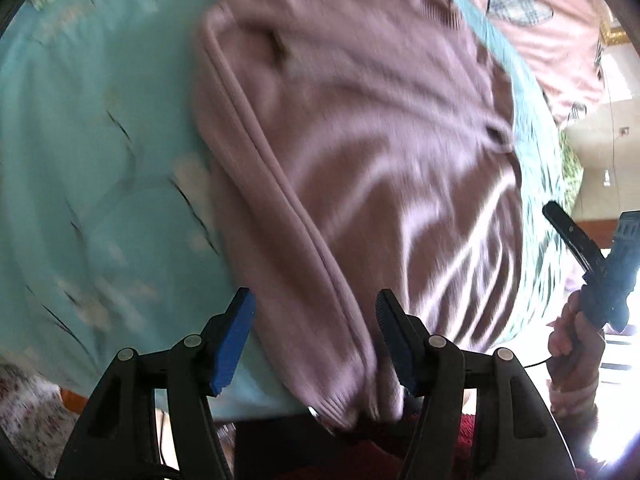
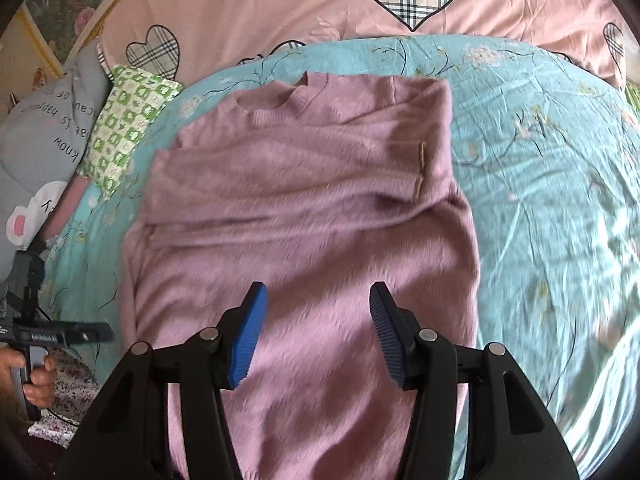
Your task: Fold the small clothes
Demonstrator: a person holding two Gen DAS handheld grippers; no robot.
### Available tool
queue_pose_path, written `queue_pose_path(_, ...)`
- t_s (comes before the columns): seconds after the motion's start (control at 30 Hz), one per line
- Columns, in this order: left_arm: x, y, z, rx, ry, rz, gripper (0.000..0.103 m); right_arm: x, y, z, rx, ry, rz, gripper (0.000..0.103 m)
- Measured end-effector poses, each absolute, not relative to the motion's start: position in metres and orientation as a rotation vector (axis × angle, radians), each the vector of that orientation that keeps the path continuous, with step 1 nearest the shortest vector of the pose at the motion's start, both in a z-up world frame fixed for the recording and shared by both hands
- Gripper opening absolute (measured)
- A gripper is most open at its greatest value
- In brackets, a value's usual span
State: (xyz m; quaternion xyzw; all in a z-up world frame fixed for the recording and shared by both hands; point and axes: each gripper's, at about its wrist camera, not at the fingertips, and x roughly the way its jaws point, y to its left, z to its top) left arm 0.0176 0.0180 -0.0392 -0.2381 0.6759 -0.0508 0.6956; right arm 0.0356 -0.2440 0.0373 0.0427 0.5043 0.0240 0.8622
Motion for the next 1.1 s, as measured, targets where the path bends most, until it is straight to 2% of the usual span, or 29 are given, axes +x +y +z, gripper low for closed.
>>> queue_pose_path(0.13, 0.018, -0.001, -0.052, -0.517, 1.566, -0.100, 0.063, 0.012, -0.241, 0.035, 0.108, 1.063, 0.050, 0.055)
queue_pose_path(0.27, 0.028, -0.011, -0.065, -0.504, 1.595, -0.065, 0.068, -0.012, -0.240, 0.030, 0.120, 1.069, 0.033, 0.055)
queue_pose_path(0.43, 0.030, -0.029, -0.068, -0.375, 1.579, -0.047, 0.063, -0.037, -0.246, 0.024, 0.156, 1.087, 0.000, 0.055)
queue_pose_path(0.47, 0.027, -0.030, -0.068, -0.343, 1.568, -0.042, 0.051, -0.042, -0.248, 0.024, 0.158, 1.088, -0.007, 0.055)
queue_pose_path(0.5, 0.023, -0.030, -0.066, -0.310, 1.553, -0.035, 0.033, -0.045, -0.250, 0.024, 0.160, 1.088, -0.012, 0.055)
queue_pose_path(0.6, 0.011, -0.017, -0.060, -0.361, 1.525, -0.068, 0.007, -0.057, -0.257, 0.024, 0.166, 1.091, -0.033, 0.054)
queue_pose_path(0.83, -0.042, 0.043, -0.032, -0.450, 1.395, -0.112, 0.006, -0.088, -0.291, 0.019, 0.173, 1.129, -0.111, 0.054)
queue_pose_path(1.1, -0.065, 0.074, -0.057, -0.555, 1.331, -0.108, 0.009, -0.116, -0.327, -0.007, 0.323, 1.185, -0.113, 0.054)
